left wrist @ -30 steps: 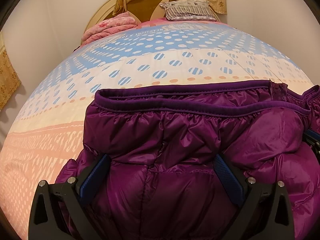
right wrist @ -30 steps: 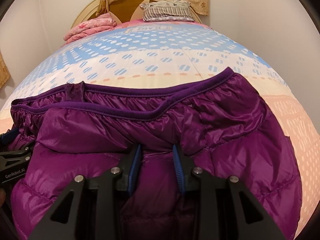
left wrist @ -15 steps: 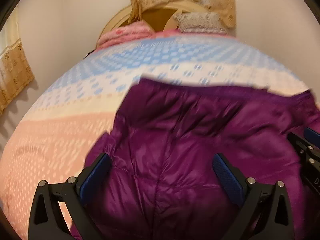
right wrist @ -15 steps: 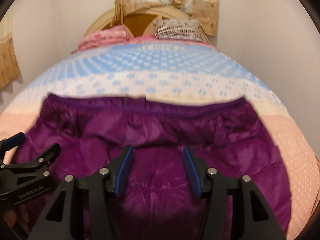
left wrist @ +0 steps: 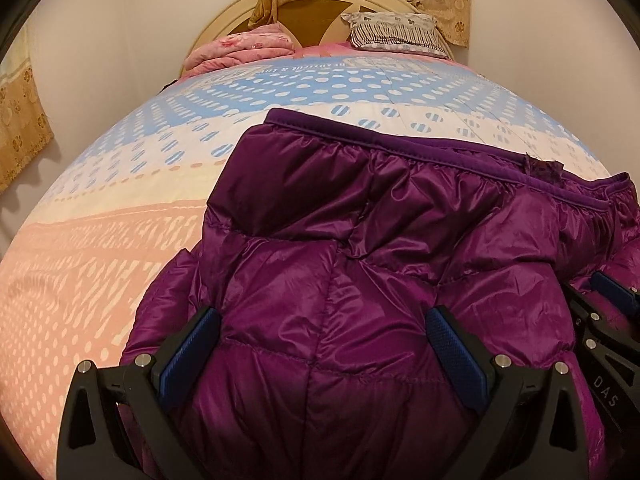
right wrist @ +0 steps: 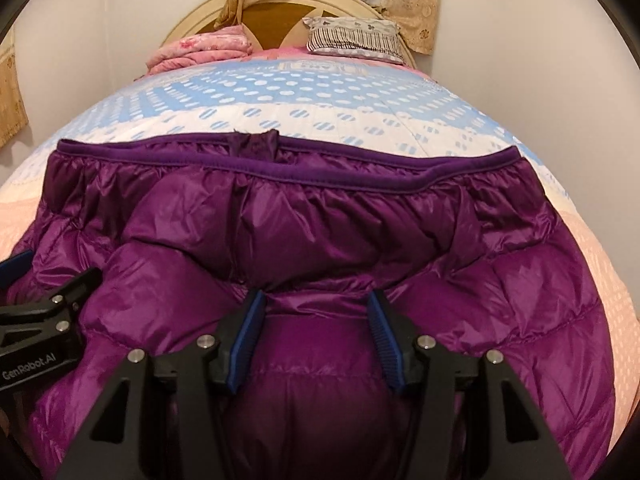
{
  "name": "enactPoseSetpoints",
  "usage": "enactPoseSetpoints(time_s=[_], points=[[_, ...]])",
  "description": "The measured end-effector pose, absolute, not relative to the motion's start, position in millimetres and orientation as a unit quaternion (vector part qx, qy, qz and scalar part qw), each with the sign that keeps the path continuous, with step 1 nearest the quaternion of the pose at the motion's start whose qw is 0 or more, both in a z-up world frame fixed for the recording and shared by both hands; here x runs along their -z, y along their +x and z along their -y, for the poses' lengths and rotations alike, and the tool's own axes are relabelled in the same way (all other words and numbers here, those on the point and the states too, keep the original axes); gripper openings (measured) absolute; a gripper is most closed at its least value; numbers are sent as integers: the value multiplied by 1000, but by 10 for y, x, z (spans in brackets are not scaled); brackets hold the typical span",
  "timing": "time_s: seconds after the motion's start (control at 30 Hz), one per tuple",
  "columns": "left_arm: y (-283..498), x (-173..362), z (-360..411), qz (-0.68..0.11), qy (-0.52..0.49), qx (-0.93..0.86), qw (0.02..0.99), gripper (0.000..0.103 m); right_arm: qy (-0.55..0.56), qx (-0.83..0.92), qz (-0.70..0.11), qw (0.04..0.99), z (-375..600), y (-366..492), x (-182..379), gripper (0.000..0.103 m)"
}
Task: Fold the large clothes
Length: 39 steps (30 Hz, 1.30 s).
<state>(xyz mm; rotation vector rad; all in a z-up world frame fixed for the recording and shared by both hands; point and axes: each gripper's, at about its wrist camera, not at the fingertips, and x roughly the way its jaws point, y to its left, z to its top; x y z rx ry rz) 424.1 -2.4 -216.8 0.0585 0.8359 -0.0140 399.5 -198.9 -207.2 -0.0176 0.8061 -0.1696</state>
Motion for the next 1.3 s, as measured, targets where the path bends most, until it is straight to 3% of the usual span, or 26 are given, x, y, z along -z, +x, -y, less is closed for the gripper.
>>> enactPoseSetpoints(time_s=[0.57,0.7,0.97,1.13,1.27,1.3], points=[[3977,1999,-75,-404,5,11,915,102,16,51,-398,916,2095,3976,2011,59],[3373,1795,-367,-369,-11,-2,929,102,20,37,-362,931,2128,3570,1817,83],[3029,2182,-792,-394,-114,12,912,101,-43,41,-348,935,1812,3171,1987,86],[3068,2258,-698,-388,-153,52,908,70,-55,53,-365,928,1784,3272,2139,89],[3083,2221,-685,-377,-149,54,913,51,-54,51,-371,926,1809,3290,2143,89],[3055,2192,-687,-370,-147,57,915,35,-51,48,-371,926,1831,3257,2124,89]])
